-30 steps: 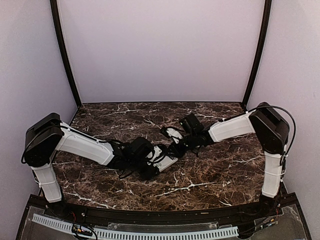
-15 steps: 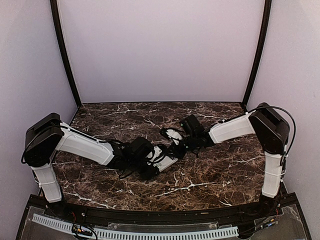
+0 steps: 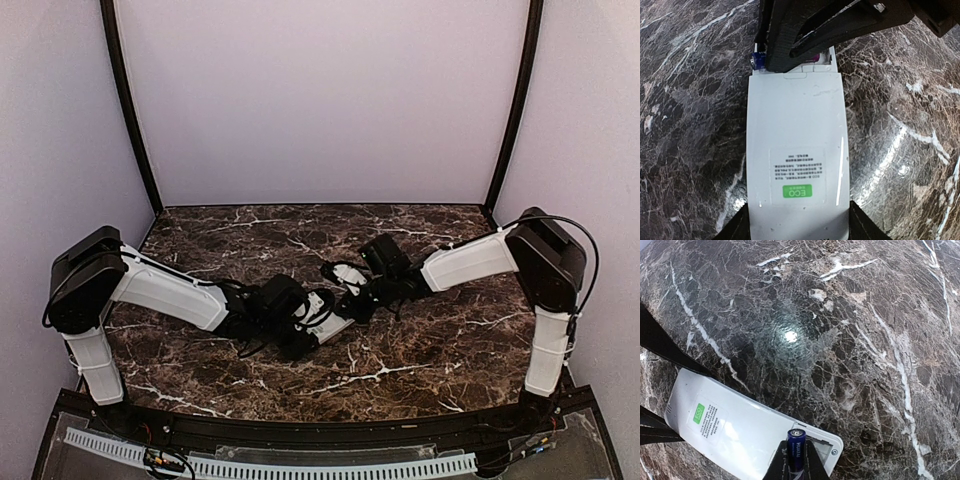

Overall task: Load the batteries into the remote control
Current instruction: Adjust the battery in the battery compartment.

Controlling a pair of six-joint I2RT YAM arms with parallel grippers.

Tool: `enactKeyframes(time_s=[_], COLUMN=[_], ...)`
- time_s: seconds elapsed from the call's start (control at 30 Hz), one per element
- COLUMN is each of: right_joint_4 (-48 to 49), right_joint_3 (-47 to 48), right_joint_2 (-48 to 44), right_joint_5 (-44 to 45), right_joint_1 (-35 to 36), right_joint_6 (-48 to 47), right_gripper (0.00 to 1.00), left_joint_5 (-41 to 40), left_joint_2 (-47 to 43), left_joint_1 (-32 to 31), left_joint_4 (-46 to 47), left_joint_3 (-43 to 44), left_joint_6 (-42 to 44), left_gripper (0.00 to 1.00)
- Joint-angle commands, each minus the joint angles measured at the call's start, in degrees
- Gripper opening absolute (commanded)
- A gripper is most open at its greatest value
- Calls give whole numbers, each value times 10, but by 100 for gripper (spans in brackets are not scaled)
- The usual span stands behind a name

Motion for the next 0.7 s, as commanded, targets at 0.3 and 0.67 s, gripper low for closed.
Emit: enactKeyframes(time_s=[0.3,0.67], right_joint_4=[-91,-138], right_joint_3=[47,68], right_joint_2=[42,58], right_joint_5=[42,20], right_joint_1=[9,7], right_joint_6=[7,4], right_gripper=[10,0], left_joint_5=[-17,-16], left_joint_2=[24,25], left_joint_1=[3,3], left_joint_4=[-96,-94], left_joint_3=[-23,-23], left_joint_6=[24,24], left_gripper=[0,0])
